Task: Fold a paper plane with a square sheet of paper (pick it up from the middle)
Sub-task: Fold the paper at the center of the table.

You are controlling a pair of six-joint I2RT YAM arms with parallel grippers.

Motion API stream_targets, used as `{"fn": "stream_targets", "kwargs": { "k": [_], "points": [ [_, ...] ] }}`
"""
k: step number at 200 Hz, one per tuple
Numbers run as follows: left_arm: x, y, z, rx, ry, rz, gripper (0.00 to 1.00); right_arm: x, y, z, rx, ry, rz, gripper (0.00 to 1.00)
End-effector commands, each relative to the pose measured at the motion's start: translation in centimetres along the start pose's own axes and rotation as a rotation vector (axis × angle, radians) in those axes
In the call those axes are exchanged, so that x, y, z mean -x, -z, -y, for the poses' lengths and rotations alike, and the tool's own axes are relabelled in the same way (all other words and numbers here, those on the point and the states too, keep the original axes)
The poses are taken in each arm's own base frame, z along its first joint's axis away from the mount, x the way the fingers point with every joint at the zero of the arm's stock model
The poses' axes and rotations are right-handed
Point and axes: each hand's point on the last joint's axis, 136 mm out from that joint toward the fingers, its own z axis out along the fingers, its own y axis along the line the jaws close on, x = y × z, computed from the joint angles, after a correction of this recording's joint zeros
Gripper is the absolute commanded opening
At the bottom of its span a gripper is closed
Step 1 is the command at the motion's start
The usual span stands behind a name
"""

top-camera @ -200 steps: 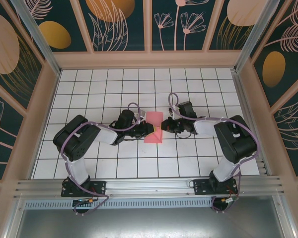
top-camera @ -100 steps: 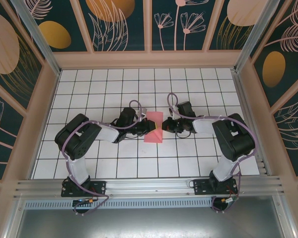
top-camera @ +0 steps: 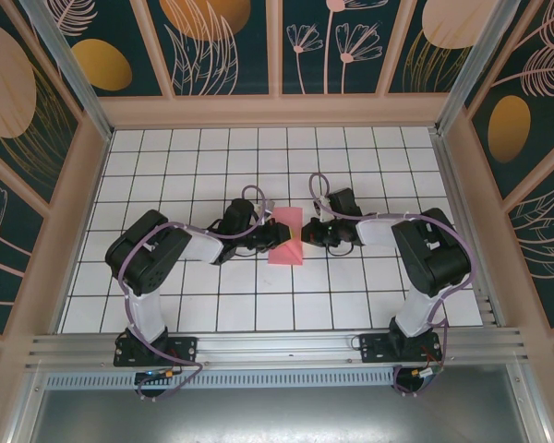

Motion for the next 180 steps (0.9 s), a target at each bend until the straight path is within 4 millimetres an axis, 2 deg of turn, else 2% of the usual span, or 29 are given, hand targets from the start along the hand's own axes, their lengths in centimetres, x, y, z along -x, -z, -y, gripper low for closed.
{"fn": "stream_targets", "kwargs": {
  "k": [1,57,180],
  "points": [
    [0.3,-0.6,-0.1,0.006,-0.025,0.0,0.13,0.6,-0.2,-0.2,-0.012,0.032,0.005,0.05],
    [0.8,-0.9,-0.9,0.042,-0.012,0.015,0.12,0.6,-0.4,0.0,-0.015,0.03,0.001,0.05],
    [0.4,-1.3,-2.5,0.088,0.01,0.006,0.12,0.7,-0.6,0.3,-0.034,0.031,-0.001,0.05]
  ]
}}
